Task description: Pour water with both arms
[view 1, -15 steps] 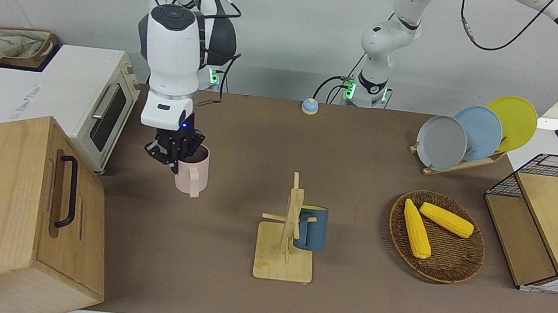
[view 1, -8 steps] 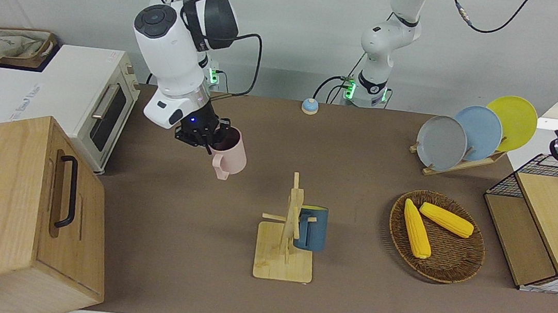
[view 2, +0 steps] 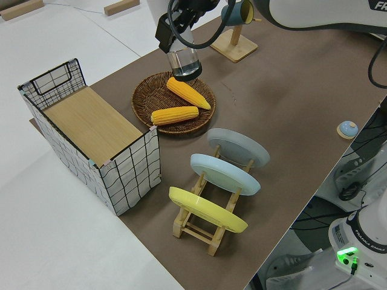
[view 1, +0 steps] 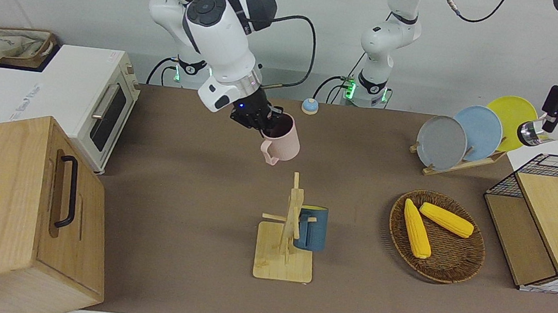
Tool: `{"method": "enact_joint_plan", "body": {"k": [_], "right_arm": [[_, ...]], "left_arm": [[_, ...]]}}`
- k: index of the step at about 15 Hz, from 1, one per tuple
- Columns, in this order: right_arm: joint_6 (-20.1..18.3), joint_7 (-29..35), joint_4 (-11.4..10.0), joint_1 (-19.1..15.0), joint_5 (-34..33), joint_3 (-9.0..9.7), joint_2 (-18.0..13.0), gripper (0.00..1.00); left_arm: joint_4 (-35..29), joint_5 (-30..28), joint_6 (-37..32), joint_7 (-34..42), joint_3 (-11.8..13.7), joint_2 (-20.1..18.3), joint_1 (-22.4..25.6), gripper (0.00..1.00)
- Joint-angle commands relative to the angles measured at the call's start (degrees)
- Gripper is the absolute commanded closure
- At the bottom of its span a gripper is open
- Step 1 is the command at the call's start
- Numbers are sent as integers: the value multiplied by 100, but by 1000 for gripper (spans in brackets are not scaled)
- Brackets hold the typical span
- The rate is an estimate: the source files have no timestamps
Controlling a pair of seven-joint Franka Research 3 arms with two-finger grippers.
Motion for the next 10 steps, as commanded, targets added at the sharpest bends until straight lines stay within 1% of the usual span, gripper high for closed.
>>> {"method": "enact_joint_plan", "body": {"k": [1, 4, 6, 7, 8, 9, 10], "right_arm": [[133, 546, 60, 326, 61, 39, 129, 1000], [116, 749, 192, 555, 26, 56, 392, 1000], [177, 1108, 288, 687, 17, 118, 603, 1000], [221, 1336, 324, 758, -35, 161, 700, 1000], [308, 1530, 342, 845, -123, 179, 805, 1000], [483, 1923, 350, 968, -237, 179, 980, 1000], [668, 2223, 368, 1100, -360, 179, 1191, 1000]], "left_arm": [[-849, 199, 71, -145, -113, -695, -27, 1000], [-1437, 199, 133, -180, -193, -1090, -27, 1000], [-1649, 199, 133, -189, -341, -1231, -27, 1000], [-1720, 190, 124, -241, -368, -1275, -27, 1000], [-1799, 190, 115, -329, -421, -1302, -35, 1000], [-1913, 173, 115, -364, -491, -1346, -27, 1000], [-2036, 147, 107, -338, -492, -1372, -44, 1000]]}}
